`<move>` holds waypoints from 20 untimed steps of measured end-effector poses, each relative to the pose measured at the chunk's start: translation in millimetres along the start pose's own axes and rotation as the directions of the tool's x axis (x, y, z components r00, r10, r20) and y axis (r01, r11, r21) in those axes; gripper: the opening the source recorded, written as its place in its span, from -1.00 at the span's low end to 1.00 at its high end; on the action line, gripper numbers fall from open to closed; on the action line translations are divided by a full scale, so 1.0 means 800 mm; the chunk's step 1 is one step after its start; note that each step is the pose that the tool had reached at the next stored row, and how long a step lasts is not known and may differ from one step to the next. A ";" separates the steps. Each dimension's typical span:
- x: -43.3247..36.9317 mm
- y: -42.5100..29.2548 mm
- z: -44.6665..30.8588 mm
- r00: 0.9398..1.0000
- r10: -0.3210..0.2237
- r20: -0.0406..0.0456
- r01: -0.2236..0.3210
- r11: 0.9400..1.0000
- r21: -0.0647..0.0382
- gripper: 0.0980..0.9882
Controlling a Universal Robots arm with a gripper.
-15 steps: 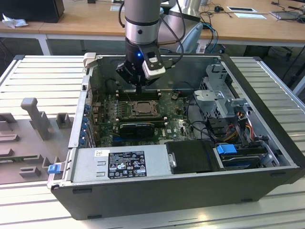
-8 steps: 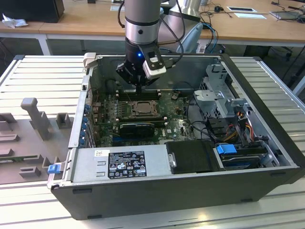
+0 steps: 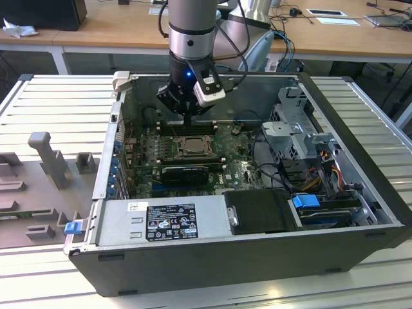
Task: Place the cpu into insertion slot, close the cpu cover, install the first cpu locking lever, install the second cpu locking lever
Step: 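Install the first cpu locking lever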
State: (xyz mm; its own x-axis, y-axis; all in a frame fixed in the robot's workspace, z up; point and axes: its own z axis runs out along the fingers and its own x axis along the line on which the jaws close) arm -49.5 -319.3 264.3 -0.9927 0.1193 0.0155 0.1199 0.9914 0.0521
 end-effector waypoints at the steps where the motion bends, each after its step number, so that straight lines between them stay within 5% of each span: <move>1: 0.000 0.0000 0.0000 1.000 -0.002 0.000 0.002 1.000 0.000 -0.98; 6: 0.001 -0.0001 0.0001 1.000 -0.019 -0.001 0.019 1.000 0.000 -0.98; 10: 0.016 -0.0019 0.0002 1.000 -0.023 -0.001 0.023 1.000 0.000 -0.98; 20: 0.026 -0.0032 0.0008 0.996 -0.092 -0.005 0.092 0.996 -0.001 -0.98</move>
State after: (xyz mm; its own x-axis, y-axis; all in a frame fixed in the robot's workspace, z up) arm -70.6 -319.3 263.8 -0.9995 0.0274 0.0156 0.0282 0.9982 0.0539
